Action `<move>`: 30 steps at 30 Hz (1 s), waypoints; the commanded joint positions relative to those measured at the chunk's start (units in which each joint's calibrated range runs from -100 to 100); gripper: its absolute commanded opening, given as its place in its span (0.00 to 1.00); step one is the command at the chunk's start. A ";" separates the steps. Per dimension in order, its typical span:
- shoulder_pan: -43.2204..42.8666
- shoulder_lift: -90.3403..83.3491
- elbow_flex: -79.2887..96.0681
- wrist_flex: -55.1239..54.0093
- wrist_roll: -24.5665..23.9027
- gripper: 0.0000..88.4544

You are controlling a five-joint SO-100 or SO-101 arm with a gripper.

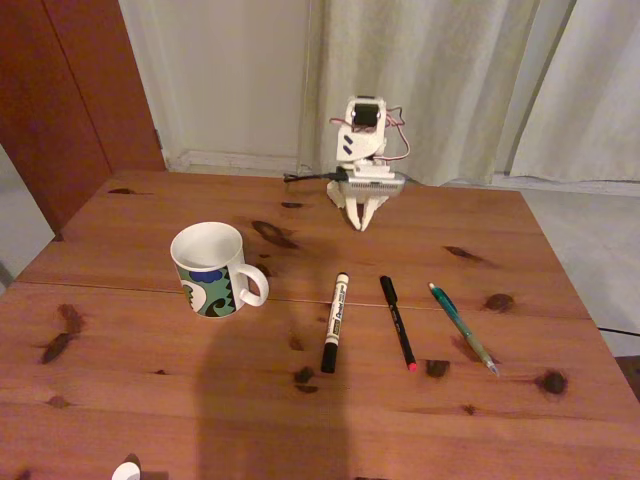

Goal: Clean up the desk and place the pens and markers into the cup

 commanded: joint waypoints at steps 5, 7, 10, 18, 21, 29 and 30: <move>0.92 32.58 -24.47 -2.84 -0.02 0.01; 2.29 42.10 -30.79 -4.65 -0.02 0.01; 3.82 55.34 -40.70 -7.23 -0.07 0.01; 5.67 83.88 -66.49 -9.90 -2.06 0.01; 5.67 90.59 -71.63 -9.90 -2.11 0.01; 4.86 98.61 -79.30 -9.90 -2.16 0.01; 4.78 98.94 -79.75 -9.90 -2.64 0.01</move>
